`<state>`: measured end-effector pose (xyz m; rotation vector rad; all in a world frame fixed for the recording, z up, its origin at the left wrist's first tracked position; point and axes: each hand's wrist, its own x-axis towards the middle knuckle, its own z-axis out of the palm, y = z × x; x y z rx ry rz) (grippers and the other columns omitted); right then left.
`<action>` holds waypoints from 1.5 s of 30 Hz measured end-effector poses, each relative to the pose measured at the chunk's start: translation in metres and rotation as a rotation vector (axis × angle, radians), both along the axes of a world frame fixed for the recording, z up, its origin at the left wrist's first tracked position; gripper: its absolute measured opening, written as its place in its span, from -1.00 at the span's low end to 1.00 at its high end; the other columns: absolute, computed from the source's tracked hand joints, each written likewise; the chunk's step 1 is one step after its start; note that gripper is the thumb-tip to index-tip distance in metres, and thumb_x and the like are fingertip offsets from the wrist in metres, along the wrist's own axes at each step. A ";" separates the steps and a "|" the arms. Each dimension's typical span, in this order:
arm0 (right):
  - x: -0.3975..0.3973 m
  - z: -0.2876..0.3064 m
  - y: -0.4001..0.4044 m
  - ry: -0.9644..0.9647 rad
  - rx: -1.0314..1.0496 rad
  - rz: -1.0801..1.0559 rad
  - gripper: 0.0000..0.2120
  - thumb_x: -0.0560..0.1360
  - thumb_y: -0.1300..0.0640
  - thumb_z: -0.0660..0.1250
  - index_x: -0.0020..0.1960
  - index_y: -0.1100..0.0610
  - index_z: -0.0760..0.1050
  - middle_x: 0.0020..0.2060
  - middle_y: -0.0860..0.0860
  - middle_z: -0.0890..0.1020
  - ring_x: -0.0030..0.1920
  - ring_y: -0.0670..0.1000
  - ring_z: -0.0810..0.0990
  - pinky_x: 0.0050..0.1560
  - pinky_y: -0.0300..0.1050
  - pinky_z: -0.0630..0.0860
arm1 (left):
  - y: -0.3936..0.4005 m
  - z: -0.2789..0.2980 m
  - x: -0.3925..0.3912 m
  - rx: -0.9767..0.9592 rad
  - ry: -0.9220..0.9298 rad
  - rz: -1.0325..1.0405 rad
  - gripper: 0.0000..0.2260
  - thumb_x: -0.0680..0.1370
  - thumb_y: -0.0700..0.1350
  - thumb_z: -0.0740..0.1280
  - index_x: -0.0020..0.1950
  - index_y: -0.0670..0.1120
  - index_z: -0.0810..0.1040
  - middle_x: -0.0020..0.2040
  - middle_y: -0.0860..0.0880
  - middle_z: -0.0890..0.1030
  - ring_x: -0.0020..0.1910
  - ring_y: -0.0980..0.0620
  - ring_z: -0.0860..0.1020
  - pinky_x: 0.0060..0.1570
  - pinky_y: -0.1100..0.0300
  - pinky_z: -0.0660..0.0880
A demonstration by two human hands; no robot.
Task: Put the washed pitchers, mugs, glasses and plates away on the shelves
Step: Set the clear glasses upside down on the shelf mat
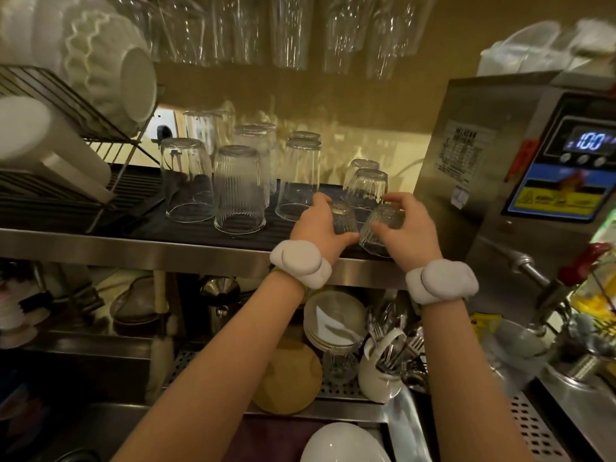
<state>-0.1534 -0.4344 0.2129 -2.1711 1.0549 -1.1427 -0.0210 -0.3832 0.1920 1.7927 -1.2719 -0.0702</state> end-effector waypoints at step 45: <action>-0.004 -0.120 0.061 -0.651 -0.014 0.065 -0.74 0.40 0.42 0.17 -0.29 0.12 0.50 -0.35 -0.04 0.53 -0.30 -0.11 0.49 -0.23 -0.25 0.44 | 0.060 -0.118 -0.061 -0.564 -0.109 0.046 -0.82 0.43 -0.48 0.22 -0.11 -0.26 0.52 -0.11 -0.16 0.52 -0.07 -0.03 0.50 -0.04 0.20 0.46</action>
